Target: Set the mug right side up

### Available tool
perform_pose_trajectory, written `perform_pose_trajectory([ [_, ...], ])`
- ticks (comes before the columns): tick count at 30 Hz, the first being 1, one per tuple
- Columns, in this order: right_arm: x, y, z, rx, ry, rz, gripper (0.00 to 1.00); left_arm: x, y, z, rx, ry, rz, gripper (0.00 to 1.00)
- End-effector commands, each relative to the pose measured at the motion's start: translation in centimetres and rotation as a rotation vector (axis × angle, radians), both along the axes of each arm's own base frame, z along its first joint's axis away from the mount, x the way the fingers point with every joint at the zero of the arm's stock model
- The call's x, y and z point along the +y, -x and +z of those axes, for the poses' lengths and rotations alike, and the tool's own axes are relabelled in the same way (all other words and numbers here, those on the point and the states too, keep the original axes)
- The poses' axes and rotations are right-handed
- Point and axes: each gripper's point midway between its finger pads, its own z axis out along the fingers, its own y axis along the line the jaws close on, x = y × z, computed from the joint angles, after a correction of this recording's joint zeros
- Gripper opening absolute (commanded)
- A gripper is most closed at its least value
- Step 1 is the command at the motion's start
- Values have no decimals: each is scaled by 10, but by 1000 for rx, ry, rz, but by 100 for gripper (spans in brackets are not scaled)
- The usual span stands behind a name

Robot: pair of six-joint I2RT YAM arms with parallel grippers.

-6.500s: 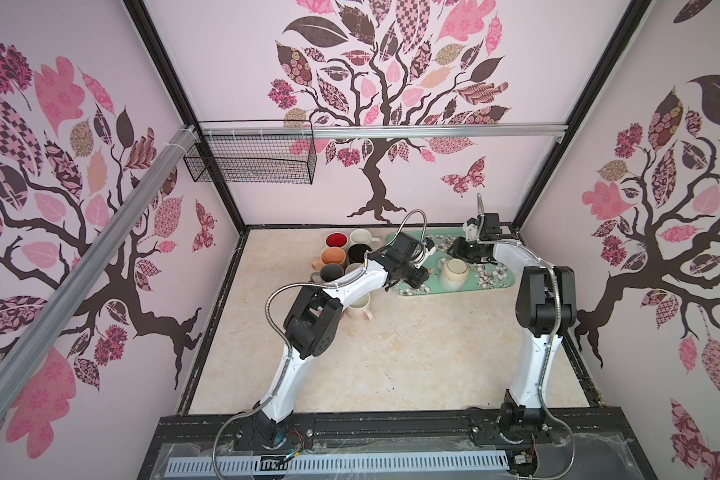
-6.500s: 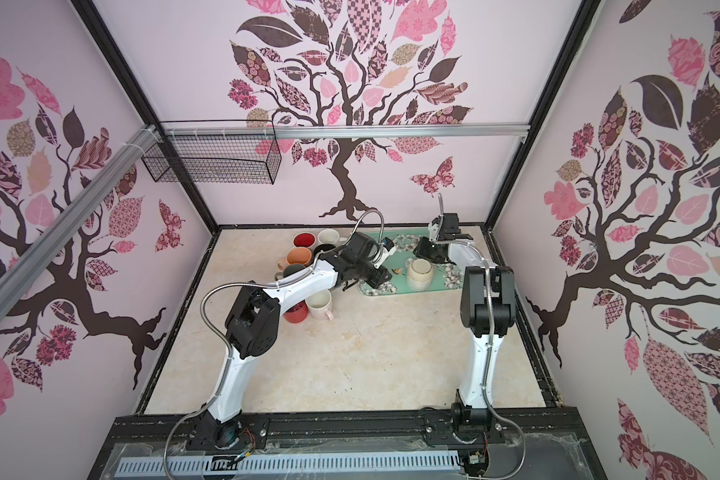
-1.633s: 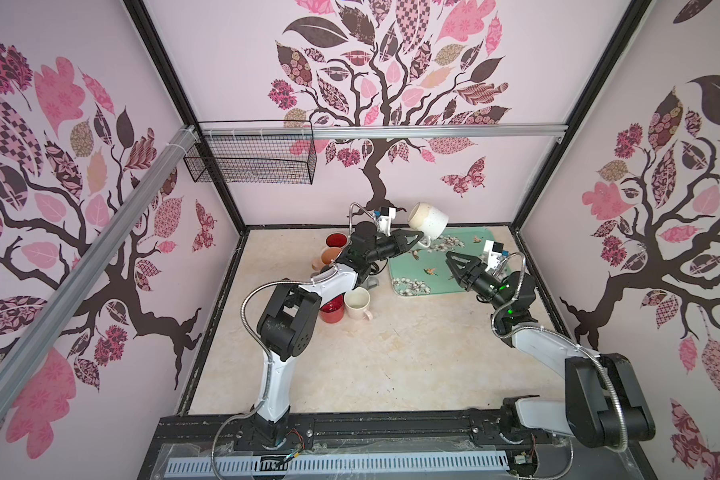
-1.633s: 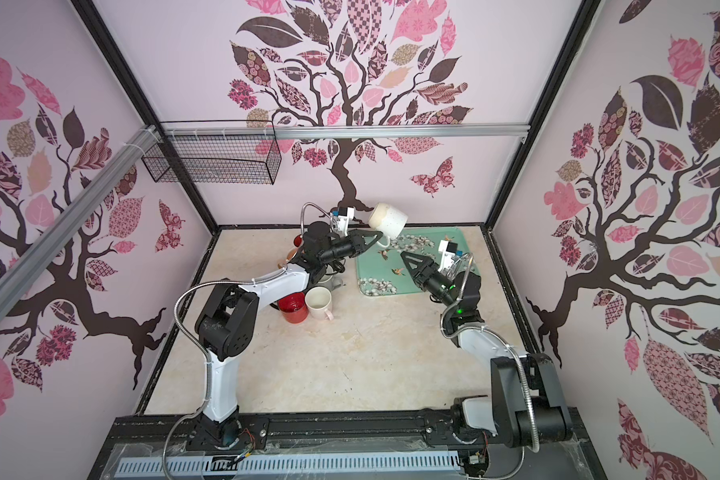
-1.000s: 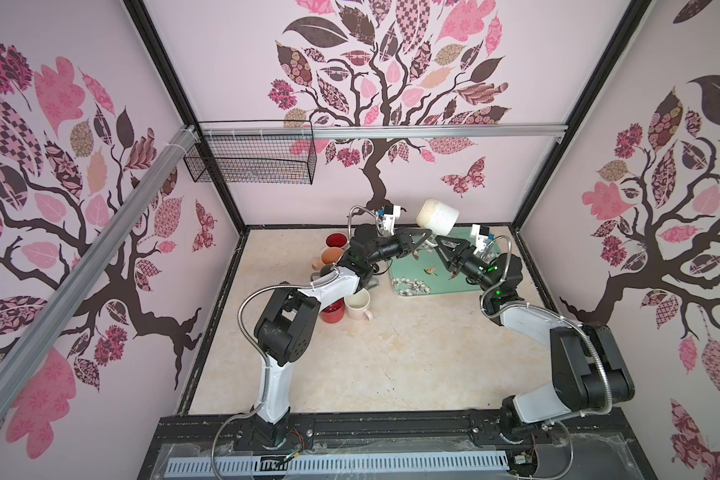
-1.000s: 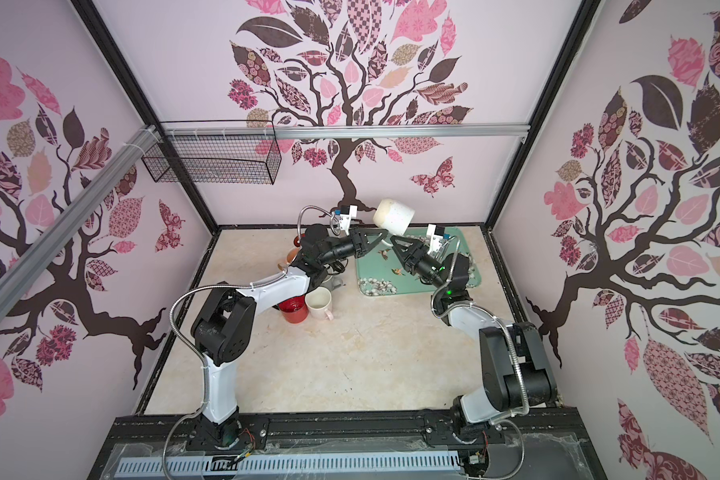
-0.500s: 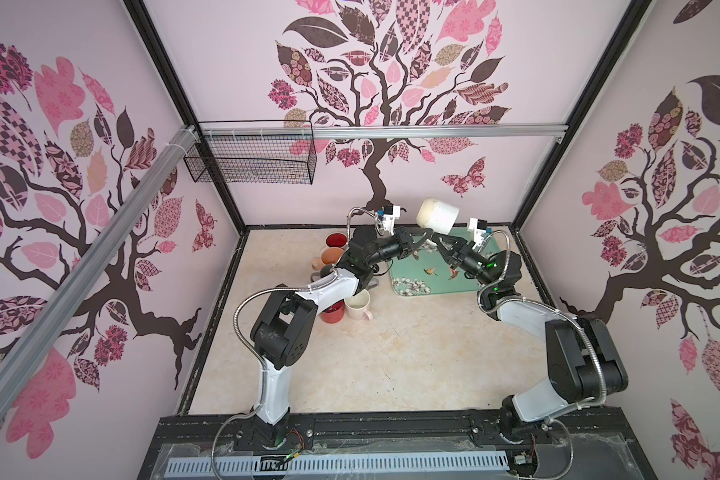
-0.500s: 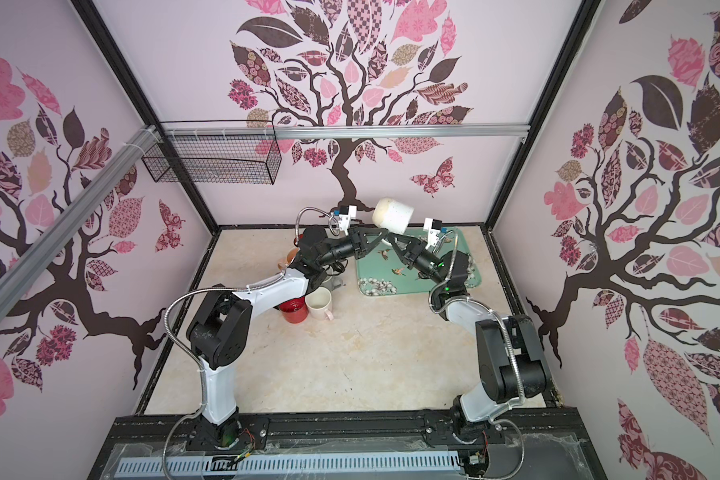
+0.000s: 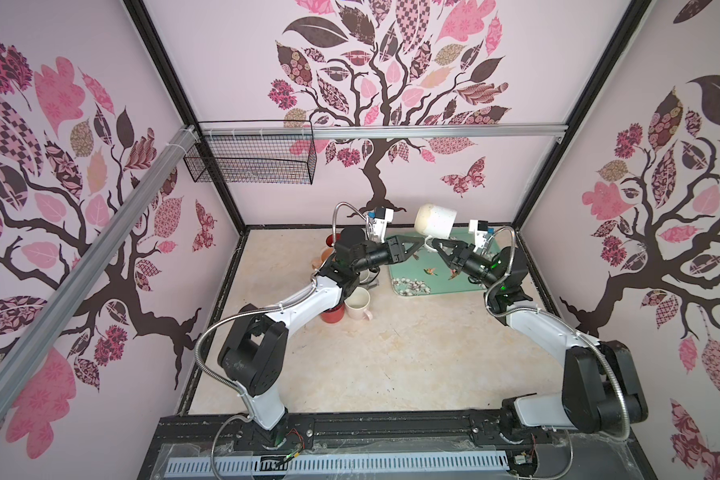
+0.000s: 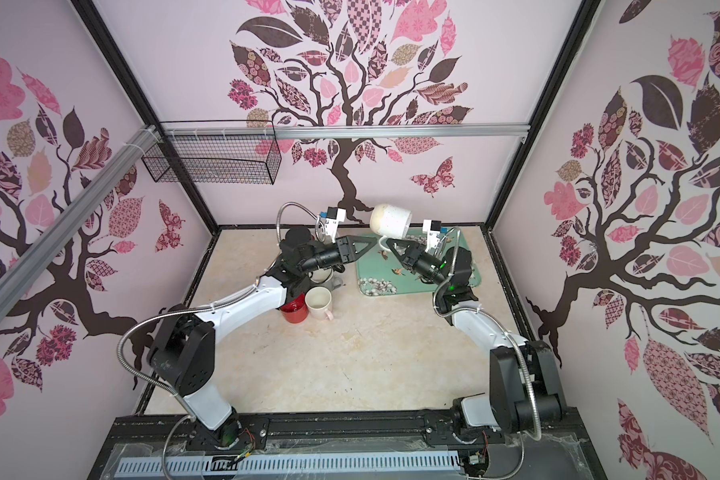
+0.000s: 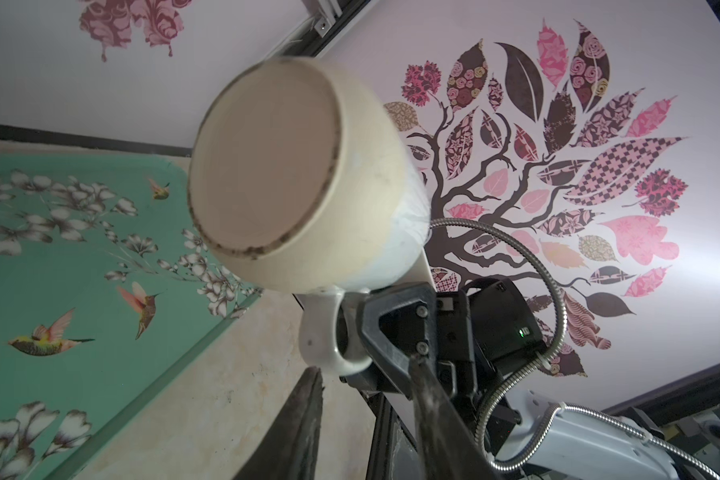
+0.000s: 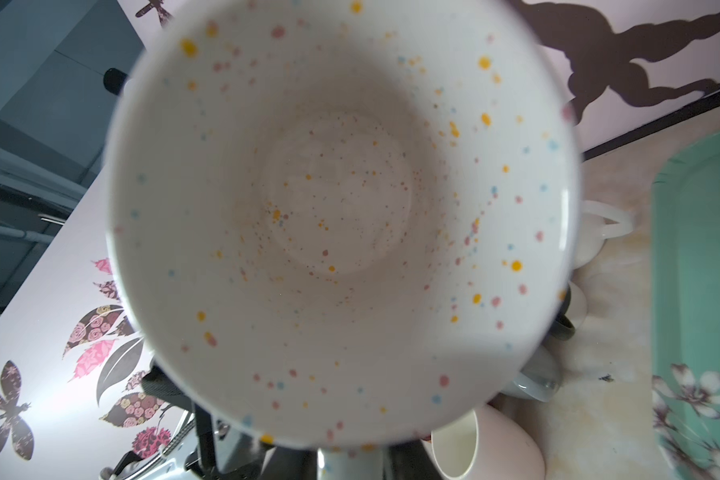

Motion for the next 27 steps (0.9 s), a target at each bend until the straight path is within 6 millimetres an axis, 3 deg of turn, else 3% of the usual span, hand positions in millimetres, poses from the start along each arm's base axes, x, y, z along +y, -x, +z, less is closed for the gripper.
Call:
perform_pose_trajectory([
  [1, -11, 7, 45, -148, 83, -76, 0, 24, 13, 11, -149, -59, 24, 42],
  [6, -15, 19, 40, -150, 214, -119, 0, 60, 31, 6, -222, -250, 109, 44],
  [9, -2, 32, 29, -153, 373, -121, 0, 97, 32, -2, -228, -379, 212, 44],
  [12, 38, 59, 7, -184, 594, -40, 0, 145, 29, -8, -197, -494, 348, 45],
  [16, 97, 115, -30, -264, 824, 130, 0, 217, 26, -14, -123, -574, 552, 45],
  [19, 129, 149, -59, -267, 945, 248, 0, 264, 31, -18, -78, -589, 689, 46],
  [22, 161, 177, -88, -246, 1048, 365, 0, 298, 38, -23, -37, -607, 791, 48],
  [27, 199, 192, -130, -243, 1193, 429, 0, 336, 56, -27, -33, -748, 936, 48],
])
